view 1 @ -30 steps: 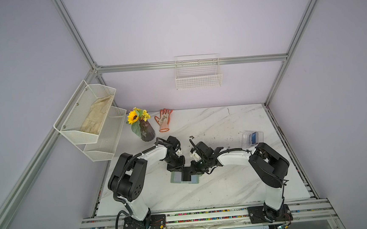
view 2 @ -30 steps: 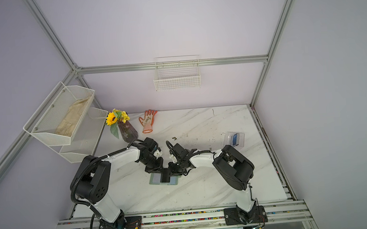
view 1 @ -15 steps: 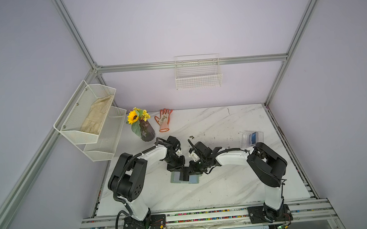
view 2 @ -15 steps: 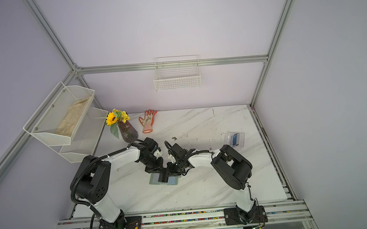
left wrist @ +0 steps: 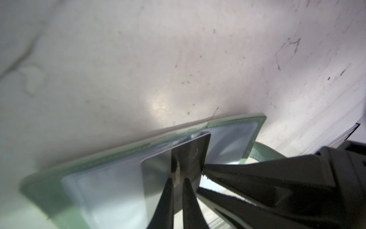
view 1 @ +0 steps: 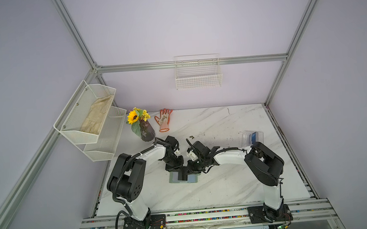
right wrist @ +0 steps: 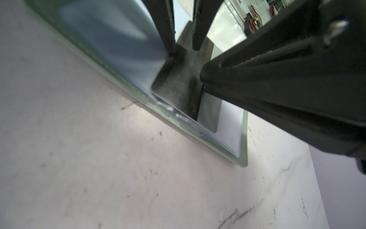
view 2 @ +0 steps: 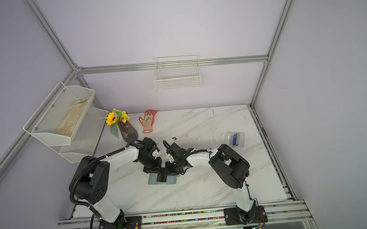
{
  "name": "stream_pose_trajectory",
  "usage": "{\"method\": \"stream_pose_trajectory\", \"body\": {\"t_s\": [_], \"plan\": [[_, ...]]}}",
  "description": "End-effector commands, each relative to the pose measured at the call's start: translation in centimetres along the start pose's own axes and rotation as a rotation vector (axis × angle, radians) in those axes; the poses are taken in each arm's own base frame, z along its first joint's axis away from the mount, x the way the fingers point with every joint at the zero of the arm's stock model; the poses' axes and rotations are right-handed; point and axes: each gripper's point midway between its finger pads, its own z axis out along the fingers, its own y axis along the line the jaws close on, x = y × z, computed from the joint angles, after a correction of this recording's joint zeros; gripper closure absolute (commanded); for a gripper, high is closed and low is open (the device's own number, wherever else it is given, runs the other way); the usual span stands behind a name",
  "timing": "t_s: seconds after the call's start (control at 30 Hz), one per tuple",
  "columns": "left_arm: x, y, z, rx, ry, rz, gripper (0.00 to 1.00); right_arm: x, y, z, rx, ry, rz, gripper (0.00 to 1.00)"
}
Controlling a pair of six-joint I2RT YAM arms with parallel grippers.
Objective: Insert credit cards into a card holder
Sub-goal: Insert the credit card into the card holder.
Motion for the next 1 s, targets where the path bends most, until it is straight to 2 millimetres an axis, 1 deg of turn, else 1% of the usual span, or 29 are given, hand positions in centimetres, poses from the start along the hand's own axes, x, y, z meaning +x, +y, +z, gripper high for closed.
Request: {"method": "stream_pose_trajectory", "body": {"t_s": [0.0, 0.07, 0.13, 0.33, 0.4, 0.5, 0.63, 0.7, 0.87, 0.97], "plan": [[-2.0, -0.5, -4.5, -0.008, -0.110, 0.039, 0.88, 0.1, -0.1, 0.1, 0.015, -0.006, -0.016, 0.79], [-2.0, 0.1, -5.0, -0.014, -0.124, 0.023, 0.87, 0.2, -0.1, 0.2, 0.018, -0.005, -0.015, 0.79], [-1.9, 0.9, -4.8, -0.033, -0.120, 0.002, 0.87, 0.1, 0.0, 0.0, 0.014, -0.009, -0.016, 0.79], [-0.9, 2.8, -2.2, -0.075, -0.050, -0.061, 0.88, 0.0, 0.0, -0.2, 0.027, -0.013, -0.021, 0.79], [-0.6, 3.8, -1.7, -0.113, -0.044, -0.078, 0.88, -0.1, -0.1, -0.2, 0.035, -0.013, -0.025, 0.79], [-0.5, 4.6, -0.8, -0.139, -0.025, -0.091, 0.88, -0.1, -0.6, 0.1, 0.062, -0.002, -0.028, 0.79], [-0.3, 5.0, -0.1, -0.147, -0.005, -0.096, 0.88, 0.2, -1.3, 0.6, 0.090, 0.029, -0.036, 0.80], [-0.5, 4.8, -0.3, -0.143, -0.014, -0.092, 0.88, 0.4, -1.9, 0.7, 0.122, 0.043, -0.041, 0.80], [-0.7, 4.4, -0.6, -0.125, -0.026, -0.085, 0.88, 0.4, -2.0, 0.8, 0.128, 0.052, -0.048, 0.80], [-0.6, 4.4, -0.7, -0.124, -0.027, -0.084, 0.88, 0.5, -2.4, 0.8, 0.148, 0.056, -0.042, 0.80]]}}
